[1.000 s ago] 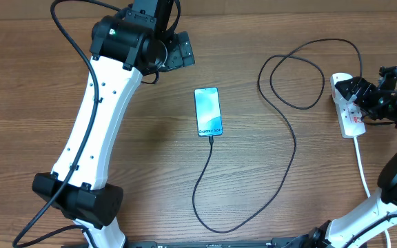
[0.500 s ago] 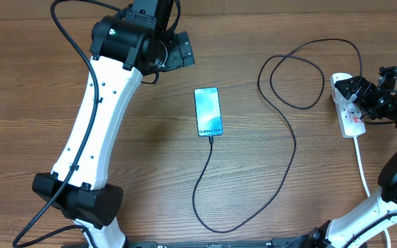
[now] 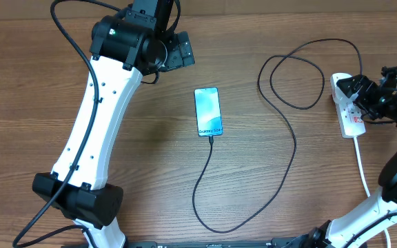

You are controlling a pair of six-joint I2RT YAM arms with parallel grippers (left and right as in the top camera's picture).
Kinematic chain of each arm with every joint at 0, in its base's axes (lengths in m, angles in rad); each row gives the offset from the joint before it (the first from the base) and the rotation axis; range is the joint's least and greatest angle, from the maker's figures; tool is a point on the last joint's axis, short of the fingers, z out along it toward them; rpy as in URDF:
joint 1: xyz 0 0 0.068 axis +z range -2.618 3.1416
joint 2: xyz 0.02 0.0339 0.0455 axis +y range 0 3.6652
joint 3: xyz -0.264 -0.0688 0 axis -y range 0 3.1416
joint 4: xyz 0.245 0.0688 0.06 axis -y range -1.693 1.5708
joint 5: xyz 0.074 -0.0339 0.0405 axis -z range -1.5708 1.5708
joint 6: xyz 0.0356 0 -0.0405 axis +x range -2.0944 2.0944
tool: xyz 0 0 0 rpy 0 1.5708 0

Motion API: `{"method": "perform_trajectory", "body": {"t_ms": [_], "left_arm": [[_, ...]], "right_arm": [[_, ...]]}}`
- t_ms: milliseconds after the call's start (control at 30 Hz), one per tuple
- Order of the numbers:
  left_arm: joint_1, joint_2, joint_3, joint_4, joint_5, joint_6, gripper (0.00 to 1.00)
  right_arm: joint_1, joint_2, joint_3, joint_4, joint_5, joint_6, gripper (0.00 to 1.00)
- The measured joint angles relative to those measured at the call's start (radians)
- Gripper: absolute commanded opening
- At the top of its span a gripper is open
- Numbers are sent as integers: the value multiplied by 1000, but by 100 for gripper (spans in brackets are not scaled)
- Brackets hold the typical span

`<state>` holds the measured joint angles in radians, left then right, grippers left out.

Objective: Plug charger to phone and switch on socket

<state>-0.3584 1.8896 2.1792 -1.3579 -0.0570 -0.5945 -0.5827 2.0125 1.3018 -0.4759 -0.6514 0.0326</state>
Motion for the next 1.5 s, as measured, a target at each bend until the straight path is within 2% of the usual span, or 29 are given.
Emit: {"method": "perform_trajectory", "body": {"t_ms": [367,700,867,1500], "left_arm": [[0,0,0,0,0,0,100],[0,0,0,0,0,0,100],[0,0,0,0,0,0,100],[0,0,0,0,0,0,100]], "right_arm": [[-45,-92,-40,-145,121,54,100],[-37,-481,-49,-359,176,72,100],[-37,-586,-48,-434,176,72,100],[-37,-592,-48,-438,177,72,100]]}}
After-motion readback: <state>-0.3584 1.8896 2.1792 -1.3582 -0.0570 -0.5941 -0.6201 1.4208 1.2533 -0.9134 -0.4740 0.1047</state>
